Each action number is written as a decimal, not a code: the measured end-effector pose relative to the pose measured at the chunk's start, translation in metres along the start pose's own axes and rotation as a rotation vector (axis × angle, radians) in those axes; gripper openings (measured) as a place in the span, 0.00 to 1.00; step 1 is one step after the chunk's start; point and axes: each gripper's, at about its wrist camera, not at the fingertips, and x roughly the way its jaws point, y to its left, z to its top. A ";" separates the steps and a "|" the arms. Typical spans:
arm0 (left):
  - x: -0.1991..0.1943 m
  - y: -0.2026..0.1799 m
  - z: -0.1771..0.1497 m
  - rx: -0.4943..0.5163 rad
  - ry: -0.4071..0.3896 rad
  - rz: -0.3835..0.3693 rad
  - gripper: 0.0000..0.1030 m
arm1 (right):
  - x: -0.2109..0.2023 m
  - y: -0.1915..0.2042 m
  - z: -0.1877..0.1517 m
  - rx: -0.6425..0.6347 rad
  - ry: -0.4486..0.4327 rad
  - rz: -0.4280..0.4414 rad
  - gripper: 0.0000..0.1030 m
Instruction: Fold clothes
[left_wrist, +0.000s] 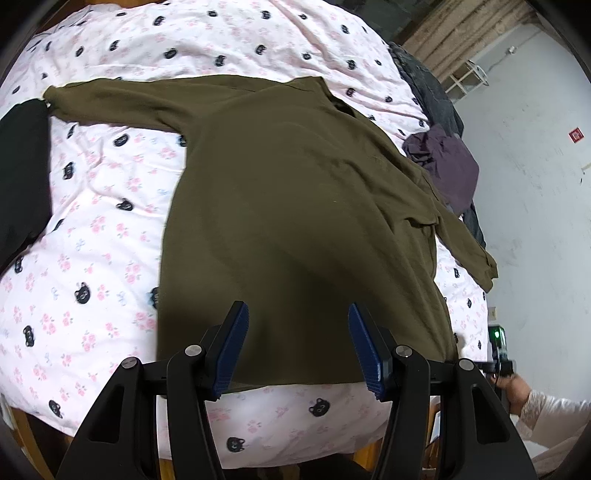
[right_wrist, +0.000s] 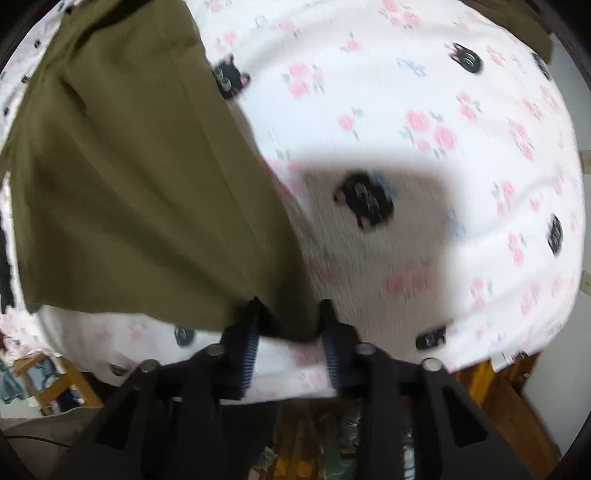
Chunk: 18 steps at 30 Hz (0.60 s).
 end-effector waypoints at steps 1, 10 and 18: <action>-0.002 0.004 0.000 -0.007 -0.004 0.000 0.50 | -0.001 0.003 -0.008 -0.007 -0.002 -0.074 0.51; -0.031 0.036 -0.002 -0.003 -0.075 0.038 0.50 | -0.047 0.221 -0.089 -0.642 -0.339 -0.227 0.59; -0.082 0.081 0.001 -0.047 -0.149 0.075 0.50 | -0.025 0.488 -0.160 -1.139 -0.580 -0.018 0.63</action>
